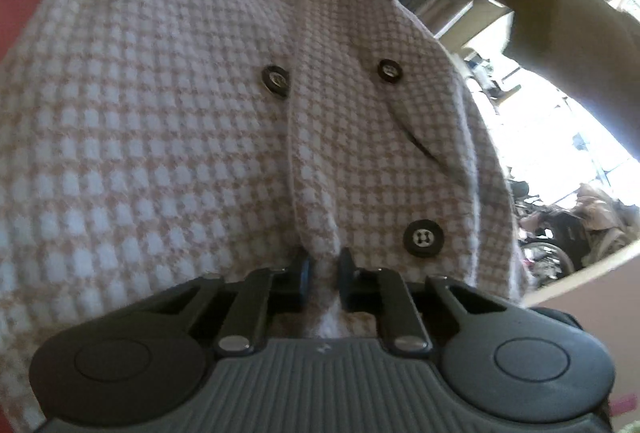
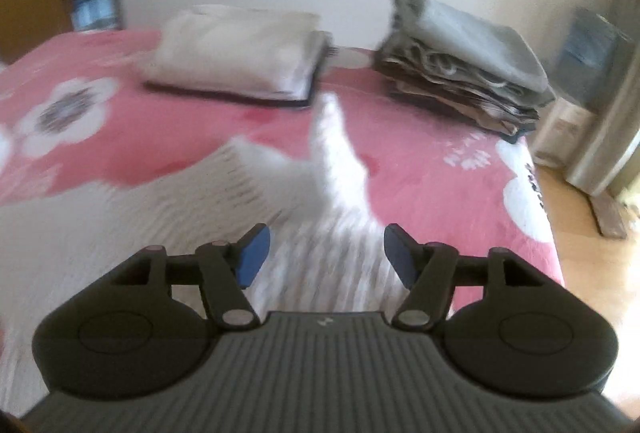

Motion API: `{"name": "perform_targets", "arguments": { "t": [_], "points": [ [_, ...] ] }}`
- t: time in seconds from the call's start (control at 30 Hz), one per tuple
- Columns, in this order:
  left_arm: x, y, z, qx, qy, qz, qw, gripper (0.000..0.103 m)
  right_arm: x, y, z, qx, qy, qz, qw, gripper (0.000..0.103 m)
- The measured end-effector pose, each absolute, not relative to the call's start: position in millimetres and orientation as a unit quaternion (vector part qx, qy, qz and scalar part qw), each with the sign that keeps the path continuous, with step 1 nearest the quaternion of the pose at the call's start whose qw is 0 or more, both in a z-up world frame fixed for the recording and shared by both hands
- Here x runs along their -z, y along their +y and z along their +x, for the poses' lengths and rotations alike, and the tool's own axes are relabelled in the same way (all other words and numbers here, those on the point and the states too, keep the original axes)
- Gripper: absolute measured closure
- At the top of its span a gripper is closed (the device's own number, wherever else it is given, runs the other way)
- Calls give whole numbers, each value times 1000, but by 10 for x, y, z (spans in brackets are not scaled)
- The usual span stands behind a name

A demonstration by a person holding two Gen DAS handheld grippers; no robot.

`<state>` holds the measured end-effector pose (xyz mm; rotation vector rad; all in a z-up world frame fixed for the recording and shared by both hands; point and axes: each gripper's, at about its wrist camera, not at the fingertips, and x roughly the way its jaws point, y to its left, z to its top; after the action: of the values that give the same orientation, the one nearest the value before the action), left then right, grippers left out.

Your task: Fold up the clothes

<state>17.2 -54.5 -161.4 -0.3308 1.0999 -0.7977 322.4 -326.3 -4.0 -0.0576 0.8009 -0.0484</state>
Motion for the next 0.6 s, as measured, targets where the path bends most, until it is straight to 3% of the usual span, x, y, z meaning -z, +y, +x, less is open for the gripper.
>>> {"name": "perform_targets", "arguments": {
  "t": [0.17,0.27,0.3,0.5,0.6],
  "points": [
    [1659,-564,220,407,502,-155,748,92,309,-3394,3621,58,408,-5,911,43],
    [1699,-575,255,426,502,-162,735,93,400,-3467,3699,53,407,5,912,86],
    [1711,-581,270,433,503,-168,729,93,384,-3491,3654,50,399,8,916,92],
    [1751,-609,236,514,510,-202,660,94,2,-3637,3169,-36,321,52,945,95],
    [1783,-696,216,544,516,-203,629,94,-117,-3519,3056,-96,306,22,947,95]
  ]
}}
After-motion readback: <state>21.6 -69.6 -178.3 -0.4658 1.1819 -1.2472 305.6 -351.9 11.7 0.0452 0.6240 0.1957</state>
